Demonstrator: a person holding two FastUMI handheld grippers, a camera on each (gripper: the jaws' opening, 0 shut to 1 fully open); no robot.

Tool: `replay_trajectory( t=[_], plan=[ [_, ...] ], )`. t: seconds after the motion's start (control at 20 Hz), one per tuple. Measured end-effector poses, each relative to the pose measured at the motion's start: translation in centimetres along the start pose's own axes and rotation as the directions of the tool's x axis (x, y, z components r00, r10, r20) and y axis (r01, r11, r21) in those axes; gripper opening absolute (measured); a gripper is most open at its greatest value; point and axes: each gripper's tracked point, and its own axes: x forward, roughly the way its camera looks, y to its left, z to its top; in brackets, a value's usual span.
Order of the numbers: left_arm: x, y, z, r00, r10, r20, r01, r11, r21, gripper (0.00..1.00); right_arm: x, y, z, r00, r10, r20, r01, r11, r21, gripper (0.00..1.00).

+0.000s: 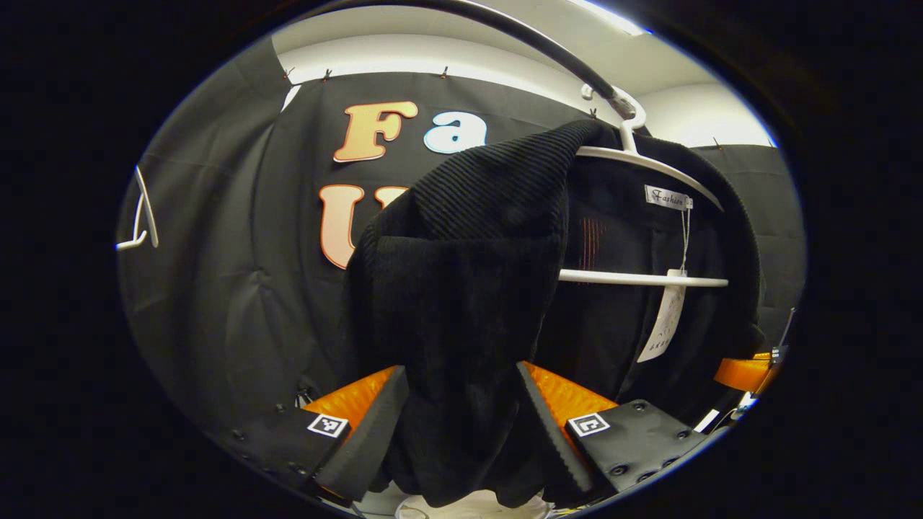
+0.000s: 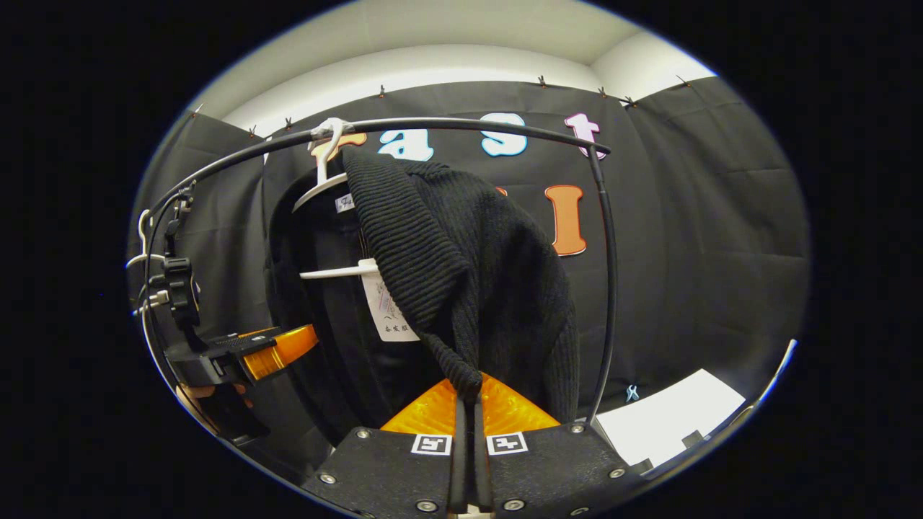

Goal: Grasp the clothes on the hanger with both hands and then place them into the laundry hamper below.

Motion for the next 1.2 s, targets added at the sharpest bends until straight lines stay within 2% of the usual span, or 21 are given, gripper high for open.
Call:
replay_trajectory(
  t=[0.05,0.1,0.35,0.45,0.5,0.55,0.6,0.65,0.7,0.75,0.8,0.9,0.95,1.0,1.05,1.1,1.2],
  plan=[
    [0.2,0.0,-0.1,1.0,-0.005,-0.001,0.005,1.0,-0.002,0.9,-0.1,-0.1,0.2,1.0,-0.003,-0.002,0.003,1.0,0.008,0.11],
    [0.3,0.0,-0.2,1.0,-0.006,-0.003,0.006,1.0,0.001,0.8,-0.5,-0.4,0.4,1.0,-0.008,0.0,0.008,1.0,0.013,0.02],
    [-0.2,1.2,0.4,0.998,0.056,0.01,-0.056,0.997,0.043,0.32,-1.8,-2.0,1.3,1.0,-0.026,-0.003,0.026,0.999,0.029,0.01],
    [-0.2,0.9,0.5,0.999,0.048,0.0,-0.048,0.998,0.043,0.12,-2.0,-2.6,1.9,0.999,-0.033,0.001,0.033,0.999,0.016,0.0],
    [-0.2,1.1,0.6,0.998,0.056,-0.012,-0.055,0.998,0.028,0.07,-2.1,-3.0,2.2,0.999,-0.037,0.006,0.037,0.999,0.006,0.06],
    [-0.4,0.9,0.6,0.999,0.048,-0.027,-0.047,0.999,0.015,0.07,-2.3,-3.4,2.6,0.999,-0.04,0.011,0.04,0.999,-0.002,0.0],
    [-0.5,0.9,0.8,0.999,0.043,-0.033,-0.043,0.999,0.01,0.07,-2.5,-3.8,3.0,0.999,-0.04,0.017,0.04,0.999,-0.007,0.06],
    [-0.7,1.1,0.8,0.998,0.043,-0.039,-0.043,0.999,0.01,0.07,-2.7,-4.2,3.4,0.999,-0.041,0.021,0.041,0.999,-0.011,0.0],
    [-1.0,1.2,1.1,0.998,0.043,-0.039,-0.042,0.999,0.012,0.07,-2.8,-4.8,3.8,0.999,-0.043,0.027,0.043,0.999,-0.012,0.06],
    [-1.4,1.4,1.6,0.998,0.045,-0.031,-0.045,0.999,0.017,0.07,-3.0,-5.3,4.4,0.998,-0.044,0.033,0.045,0.999,-0.01,0.06],
    [-1.8,1.6,2.0,0.998,0.051,-0.025,-0.051,0.998,0.026,0.07,-3.1,-5.8,4.9,0.998,-0.045,0.04,0.045,0.999,-0.006,0.0],
    [-2.5,2.3,3.2,0.998,0.067,-0.009,-0.067,0.997,0.033,0.07,-3.2,-6.6,5.8,0.998,-0.041,0.047,0.041,0.999,0.001,0.0],
    [-2.8,2.9,3.9,0.997,0.076,0.0,-0.076,0.997,0.028,0.07,-3.2,-6.9,6.2,0.998,-0.038,0.051,0.038,0.999,-0.001,0.06],
    [-3.3,3.3,4.6,0.996,0.087,0.01,-0.087,0.996,0.023,0.07,-3.3,-7.0,6.4,0.998,-0.034,0.054,0.034,0.999,-0.005,0.0],
    [-3.8,3.7,5.4,0.995,0.1,0.024,-0.1,0.995,0.015,0.07,-3.2,-7.0,6.7,0.998,-0.028,0.057,0.029,1.0,-0.011,0.05],
    [-4.4,4.3,6.1,0.993,0.115,0.034,-0.116,0.993,0.011,0.07,-3.2,-7.0,7.0,0.998,-0.024,0.06,0.025,1.0,-0.019,0.0],
    [-5.2,5.4,7.4,0.989,0.139,0.053,-0.14,0.99,0.007,0.07,-3.2,-7.3,7.6,0.998,-0.019,0.068,0.02,0.999,-0.028,0.0]
  ],
)
